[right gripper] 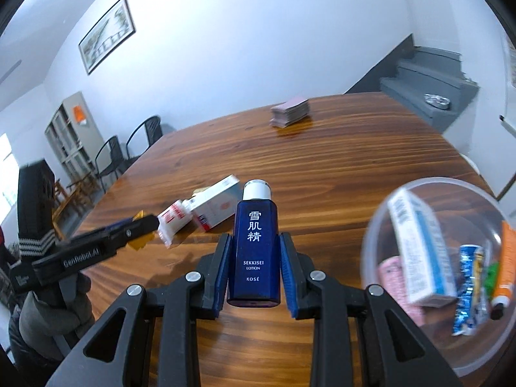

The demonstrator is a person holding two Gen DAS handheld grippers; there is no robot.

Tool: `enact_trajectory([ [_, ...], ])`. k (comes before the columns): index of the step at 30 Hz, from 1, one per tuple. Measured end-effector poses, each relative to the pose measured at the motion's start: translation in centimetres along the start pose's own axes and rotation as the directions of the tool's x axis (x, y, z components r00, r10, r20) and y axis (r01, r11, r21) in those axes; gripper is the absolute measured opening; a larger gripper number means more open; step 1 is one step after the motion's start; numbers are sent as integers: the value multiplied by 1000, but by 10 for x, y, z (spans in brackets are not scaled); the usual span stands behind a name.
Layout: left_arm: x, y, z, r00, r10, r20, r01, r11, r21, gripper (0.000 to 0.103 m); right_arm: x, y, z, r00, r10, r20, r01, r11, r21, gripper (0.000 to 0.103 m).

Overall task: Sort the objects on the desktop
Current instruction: 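Carry the blue bottle and yellow brick over the bowl with both tools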

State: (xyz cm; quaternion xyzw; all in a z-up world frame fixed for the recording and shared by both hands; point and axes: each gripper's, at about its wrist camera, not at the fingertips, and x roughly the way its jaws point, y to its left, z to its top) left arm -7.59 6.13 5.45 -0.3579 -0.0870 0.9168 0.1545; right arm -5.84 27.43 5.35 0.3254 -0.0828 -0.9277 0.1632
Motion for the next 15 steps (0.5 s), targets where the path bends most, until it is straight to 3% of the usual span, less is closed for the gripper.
enact_trajectory([
  [9,21,-43,-5,998,-41,-50,44,996,73,46,-35,-59,-2,990,-122,73,113,987,117,32],
  [15,30,-71,-5,994,-76,-78,85,990,115,46,-58,-99,-3,967,-225,116,201,961,189,32],
])
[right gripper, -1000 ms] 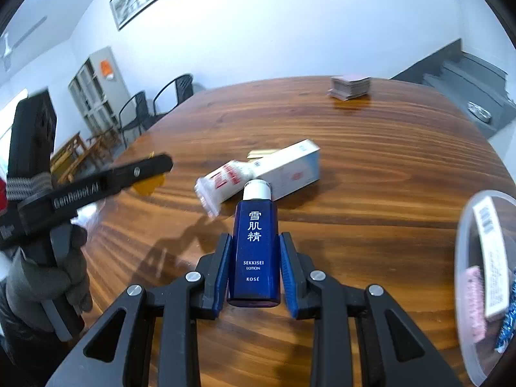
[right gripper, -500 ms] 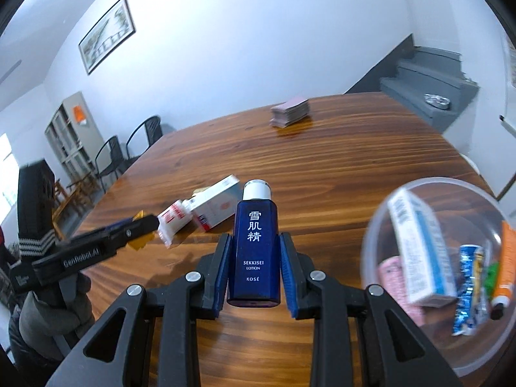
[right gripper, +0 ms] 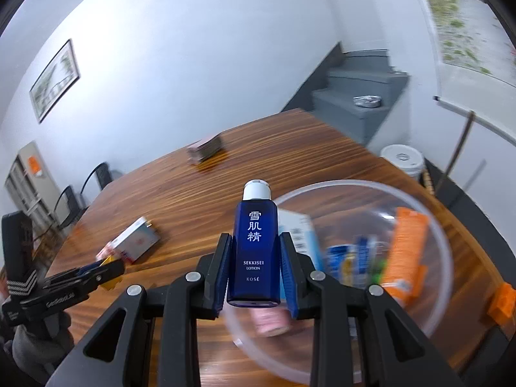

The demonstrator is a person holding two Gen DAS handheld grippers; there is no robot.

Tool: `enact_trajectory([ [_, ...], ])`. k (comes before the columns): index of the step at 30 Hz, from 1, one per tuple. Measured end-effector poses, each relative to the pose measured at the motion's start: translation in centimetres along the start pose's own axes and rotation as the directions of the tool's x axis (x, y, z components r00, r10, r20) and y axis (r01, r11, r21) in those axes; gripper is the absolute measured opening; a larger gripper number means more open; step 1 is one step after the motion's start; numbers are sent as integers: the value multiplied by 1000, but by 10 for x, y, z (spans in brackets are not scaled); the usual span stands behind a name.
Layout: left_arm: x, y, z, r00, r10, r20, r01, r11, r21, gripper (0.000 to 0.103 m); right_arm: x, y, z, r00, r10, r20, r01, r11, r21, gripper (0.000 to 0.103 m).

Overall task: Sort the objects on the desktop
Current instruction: 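Carry the blue bottle and yellow brick over the bowl with both tools, then release the bottle from the right tool while the left tool drops the yellow brick in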

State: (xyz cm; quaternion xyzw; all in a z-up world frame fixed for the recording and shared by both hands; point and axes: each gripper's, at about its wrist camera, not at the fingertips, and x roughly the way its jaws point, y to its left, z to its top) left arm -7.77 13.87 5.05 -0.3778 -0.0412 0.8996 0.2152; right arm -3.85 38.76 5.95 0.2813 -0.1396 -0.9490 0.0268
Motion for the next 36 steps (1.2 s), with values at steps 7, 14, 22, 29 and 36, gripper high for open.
enact_trajectory([
  [7,16,-42,10,997,-74,-30,76,995,61,46,0,-27,1,997,-76,5,76,996,51,32],
  [14,27,-75,18,988,-149,-48,153,983,97,46,1,-32,1,995,-104,9,103,992,76,33],
  [22,38,-111,24,973,-224,-63,230,962,145,46,-9,-41,3,991,-121,57,113,985,131,33],
  [29,43,-136,20,958,-276,-82,286,941,182,46,-22,-53,6,981,-157,116,132,971,200,33],
  [36,51,-152,13,945,-303,-120,322,926,199,47,-26,-63,8,974,-183,133,145,956,254,33],
])
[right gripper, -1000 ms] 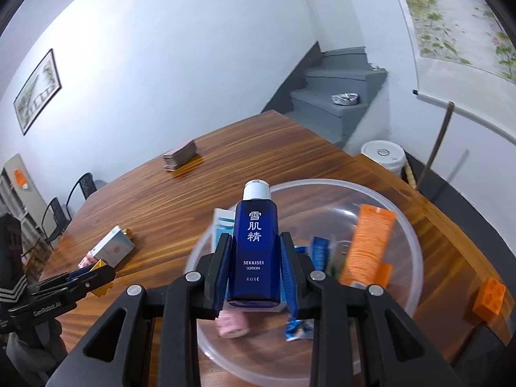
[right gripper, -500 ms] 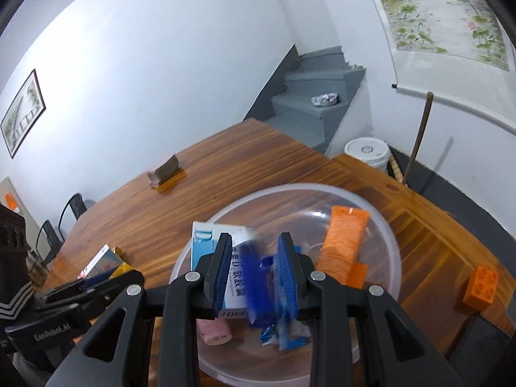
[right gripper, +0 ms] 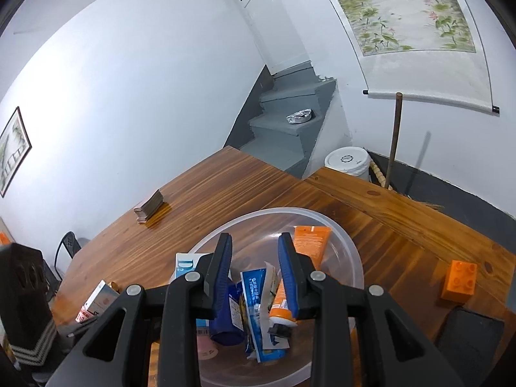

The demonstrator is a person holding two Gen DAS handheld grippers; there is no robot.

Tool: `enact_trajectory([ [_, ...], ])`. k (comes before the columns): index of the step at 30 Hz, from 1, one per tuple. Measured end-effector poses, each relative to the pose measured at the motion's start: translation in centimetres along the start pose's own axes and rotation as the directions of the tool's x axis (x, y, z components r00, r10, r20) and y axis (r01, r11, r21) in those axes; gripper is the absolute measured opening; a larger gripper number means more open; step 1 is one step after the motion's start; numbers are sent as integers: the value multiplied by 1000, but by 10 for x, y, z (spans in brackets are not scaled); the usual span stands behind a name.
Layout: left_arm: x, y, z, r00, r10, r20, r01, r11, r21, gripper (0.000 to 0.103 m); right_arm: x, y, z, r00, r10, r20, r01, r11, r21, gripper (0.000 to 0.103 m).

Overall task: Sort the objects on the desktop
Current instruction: 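Release the bottle from the right tool while the left tool drops the yellow brick in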

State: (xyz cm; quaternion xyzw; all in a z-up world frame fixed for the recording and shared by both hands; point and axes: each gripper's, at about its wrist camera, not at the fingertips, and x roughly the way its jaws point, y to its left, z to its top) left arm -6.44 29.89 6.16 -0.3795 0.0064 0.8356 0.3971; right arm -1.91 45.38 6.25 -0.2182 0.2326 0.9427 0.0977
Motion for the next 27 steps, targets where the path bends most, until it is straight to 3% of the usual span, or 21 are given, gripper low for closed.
enact_trajectory([
  [3,3,-3,-1,1000,-7,-3,7,1000,6,51,0,0,-1,1000,4,-7,-4,1000,-6,33],
  [5,5,-3,-1,1000,-22,-11,22,1000,-7,67,0,1,-2,1000,6,-7,-6,1000,-13,33],
  [15,0,1,-1,1000,11,5,-11,1000,-3,67,1,1,-4,1000,-4,-12,4,1000,-28,41],
  [27,-35,44,-7,993,99,57,-95,992,-80,67,6,5,-9,999,-39,-15,37,997,-70,44],
])
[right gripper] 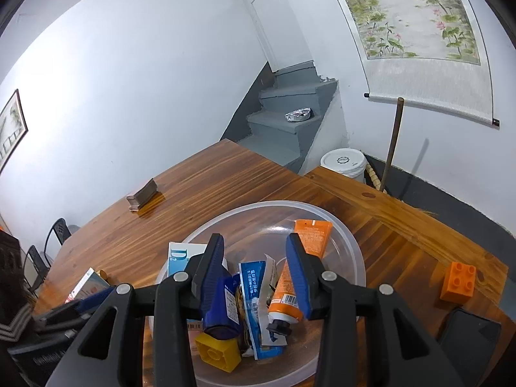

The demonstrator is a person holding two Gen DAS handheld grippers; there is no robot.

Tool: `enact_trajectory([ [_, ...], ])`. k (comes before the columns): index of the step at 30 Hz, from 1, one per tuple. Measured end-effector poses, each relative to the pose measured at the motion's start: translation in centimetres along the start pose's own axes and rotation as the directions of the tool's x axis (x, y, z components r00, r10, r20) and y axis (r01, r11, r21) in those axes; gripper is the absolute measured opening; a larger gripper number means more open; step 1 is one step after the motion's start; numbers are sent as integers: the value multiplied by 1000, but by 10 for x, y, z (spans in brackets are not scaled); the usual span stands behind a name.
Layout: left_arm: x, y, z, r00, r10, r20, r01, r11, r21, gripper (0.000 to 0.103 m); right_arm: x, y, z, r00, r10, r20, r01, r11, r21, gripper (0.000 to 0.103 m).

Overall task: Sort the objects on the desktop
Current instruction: 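Release the bottle from the right tool while the left tool drops the yellow brick in, then move the right tool to the orange brick on the bench and grasp it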

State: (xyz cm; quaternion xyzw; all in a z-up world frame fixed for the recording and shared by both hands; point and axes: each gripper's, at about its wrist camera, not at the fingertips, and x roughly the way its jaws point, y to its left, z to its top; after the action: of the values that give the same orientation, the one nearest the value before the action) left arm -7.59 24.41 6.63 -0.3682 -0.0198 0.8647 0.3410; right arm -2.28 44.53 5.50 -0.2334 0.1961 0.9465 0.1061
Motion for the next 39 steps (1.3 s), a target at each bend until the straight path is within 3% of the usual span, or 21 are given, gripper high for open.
enact_trajectory([
  [7,-26,33,0,997,66,46,-63,996,-64,67,1,3,-3,999,-40,9,41,999,-28,44],
  [12,-43,43,-2,995,76,70,-70,994,-89,67,-4,6,-4,992,-114,53,116,992,-54,52],
  [16,-53,46,-6,994,76,77,-70,994,-78,67,-16,-12,-2,980,-189,56,189,982,2,55],
  [21,-57,58,-7,994,79,75,-71,992,-107,67,-37,-58,0,954,-299,-21,300,952,57,55],
  [26,-65,64,-8,993,80,90,-69,990,-122,67,-48,-110,-3,911,-395,-118,405,911,80,55],
  [28,-68,64,-8,992,81,97,-68,990,-126,67,-48,-122,-7,909,-386,-160,402,911,90,55],
  [32,-72,65,-10,991,82,102,-68,989,-131,67,-42,-129,-8,930,-313,-191,337,935,110,55],
  [39,-73,70,-13,991,91,100,-76,987,-143,67,-25,-129,-8,915,-334,-228,354,934,51,55],
])
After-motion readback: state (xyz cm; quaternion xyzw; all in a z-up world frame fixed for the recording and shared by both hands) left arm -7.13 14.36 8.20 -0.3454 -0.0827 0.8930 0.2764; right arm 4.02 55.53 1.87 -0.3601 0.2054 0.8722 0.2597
